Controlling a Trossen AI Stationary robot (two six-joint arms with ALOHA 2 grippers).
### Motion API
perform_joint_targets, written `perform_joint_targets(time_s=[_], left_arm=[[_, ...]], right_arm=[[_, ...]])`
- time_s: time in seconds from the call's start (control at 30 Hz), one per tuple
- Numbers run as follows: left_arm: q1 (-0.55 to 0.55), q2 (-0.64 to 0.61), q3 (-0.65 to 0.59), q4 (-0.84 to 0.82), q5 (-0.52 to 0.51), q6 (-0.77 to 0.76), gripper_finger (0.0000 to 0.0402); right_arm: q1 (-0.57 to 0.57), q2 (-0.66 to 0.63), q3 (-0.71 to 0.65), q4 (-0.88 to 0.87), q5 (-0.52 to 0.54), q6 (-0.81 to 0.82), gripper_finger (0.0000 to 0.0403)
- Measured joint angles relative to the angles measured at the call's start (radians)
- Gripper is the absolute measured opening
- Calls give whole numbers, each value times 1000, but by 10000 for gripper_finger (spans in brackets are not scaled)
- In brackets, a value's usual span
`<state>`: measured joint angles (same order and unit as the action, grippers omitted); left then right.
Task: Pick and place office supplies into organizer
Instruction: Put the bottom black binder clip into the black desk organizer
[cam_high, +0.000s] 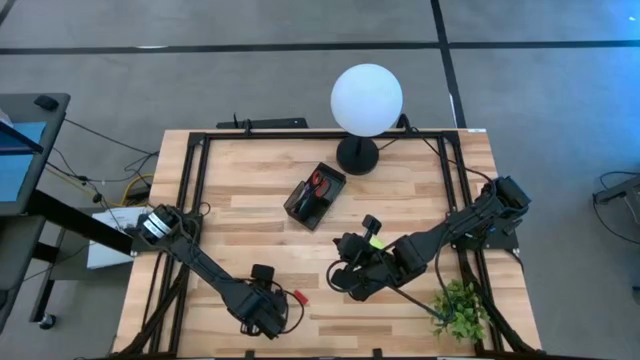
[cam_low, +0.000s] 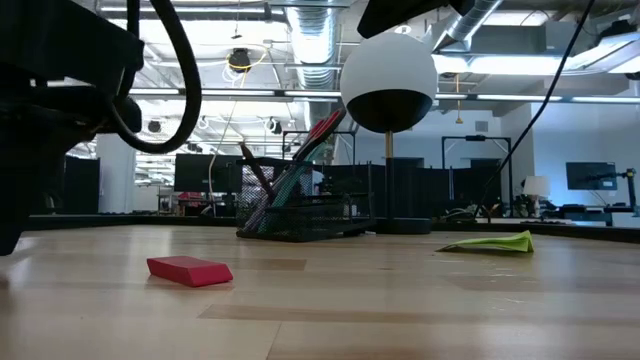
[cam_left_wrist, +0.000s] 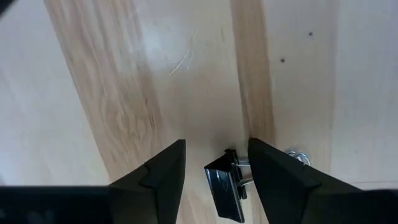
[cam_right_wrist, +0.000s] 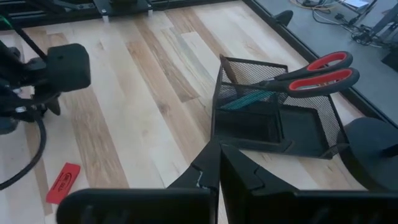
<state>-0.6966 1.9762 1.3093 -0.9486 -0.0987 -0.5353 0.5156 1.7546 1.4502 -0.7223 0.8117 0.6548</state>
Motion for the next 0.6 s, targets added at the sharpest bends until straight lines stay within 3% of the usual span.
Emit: perform_joint_targets(time_s=[0.2,0.4,0.6], left_arm=[[24,0,102,-63,-50,51,174],[37,-1,129,-207,38,-95,174],[0,-2,100,-195,117,-188,174]], right_arm=[[0,0,0,-1,0,0,0],[0,0,0,-3,0,0,0],[0,0,0,-6,-2,0,0]])
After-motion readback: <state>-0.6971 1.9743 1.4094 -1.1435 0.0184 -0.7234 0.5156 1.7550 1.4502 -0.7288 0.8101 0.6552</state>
